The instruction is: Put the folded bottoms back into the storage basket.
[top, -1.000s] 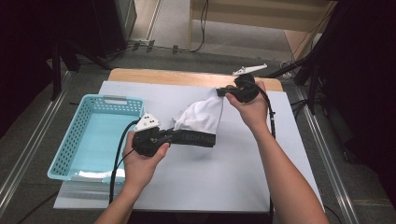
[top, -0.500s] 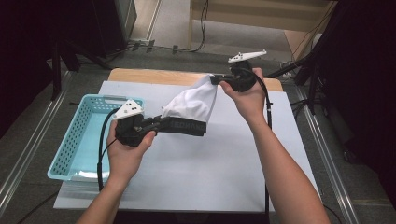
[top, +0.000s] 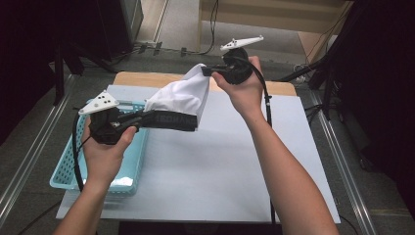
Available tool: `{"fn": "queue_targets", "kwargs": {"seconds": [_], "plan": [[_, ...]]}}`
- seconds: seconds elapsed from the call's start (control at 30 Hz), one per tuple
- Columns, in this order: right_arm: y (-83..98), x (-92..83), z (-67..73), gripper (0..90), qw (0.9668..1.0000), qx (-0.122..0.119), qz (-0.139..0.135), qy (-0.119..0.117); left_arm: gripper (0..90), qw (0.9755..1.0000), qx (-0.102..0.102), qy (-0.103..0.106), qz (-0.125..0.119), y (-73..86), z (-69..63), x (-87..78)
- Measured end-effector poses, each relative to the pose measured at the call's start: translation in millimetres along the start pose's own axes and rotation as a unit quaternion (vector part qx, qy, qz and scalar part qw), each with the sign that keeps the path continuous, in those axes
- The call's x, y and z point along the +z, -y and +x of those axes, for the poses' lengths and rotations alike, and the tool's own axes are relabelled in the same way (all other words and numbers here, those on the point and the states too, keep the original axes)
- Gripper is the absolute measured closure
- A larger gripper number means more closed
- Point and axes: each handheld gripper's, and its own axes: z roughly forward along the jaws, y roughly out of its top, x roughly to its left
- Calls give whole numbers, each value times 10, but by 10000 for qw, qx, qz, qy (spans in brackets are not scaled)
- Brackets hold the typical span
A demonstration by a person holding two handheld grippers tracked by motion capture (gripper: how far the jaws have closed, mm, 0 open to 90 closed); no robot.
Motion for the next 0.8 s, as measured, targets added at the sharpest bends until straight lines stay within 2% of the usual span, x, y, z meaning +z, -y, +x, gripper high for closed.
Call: {"fn": "queue_targets", "kwargs": {"seconds": [0.53, 0.8], "plan": [[-326, 399, 435, 848, 9990, -179, -120, -404, 814, 9993, -149, -322, -124, 34, 341, -508], [-446, 581, 650, 847, 9982, -288, -95, -522, 814, 9986, -211, -462, -144, 71, 490, -732]]}}
